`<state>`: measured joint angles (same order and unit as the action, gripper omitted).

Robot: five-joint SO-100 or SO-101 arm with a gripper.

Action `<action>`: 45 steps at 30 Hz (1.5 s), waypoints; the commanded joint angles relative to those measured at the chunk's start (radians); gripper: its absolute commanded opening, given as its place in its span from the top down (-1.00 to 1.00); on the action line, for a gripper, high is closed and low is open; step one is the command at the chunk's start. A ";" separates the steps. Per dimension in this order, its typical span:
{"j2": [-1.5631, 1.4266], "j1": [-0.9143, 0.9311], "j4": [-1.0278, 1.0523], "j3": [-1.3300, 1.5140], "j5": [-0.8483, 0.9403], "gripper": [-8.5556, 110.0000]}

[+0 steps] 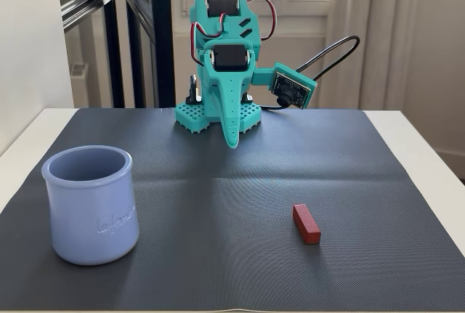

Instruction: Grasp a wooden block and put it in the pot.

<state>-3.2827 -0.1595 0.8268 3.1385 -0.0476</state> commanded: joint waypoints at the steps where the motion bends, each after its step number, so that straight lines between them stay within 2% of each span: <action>1: 0.129 -0.038 -0.055 -0.120 -0.005 0.86; 4: 0.318 -0.078 -0.087 -0.268 -0.020 0.85; 11: 0.698 -0.156 -0.081 -0.650 -0.282 0.85; 15: 0.877 -0.189 -0.080 -0.811 -0.581 0.83; 21: 1.085 -0.212 -0.087 -0.976 -0.939 0.63; 33: 1.560 -0.206 -0.078 -1.167 -1.704 0.62; 40: 1.677 -0.187 -0.026 -1.213 -1.905 0.62; 45: 1.766 -0.186 0.015 -1.305 -1.928 0.62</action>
<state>-1.5401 -0.3559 0.8376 1.9267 -1.9589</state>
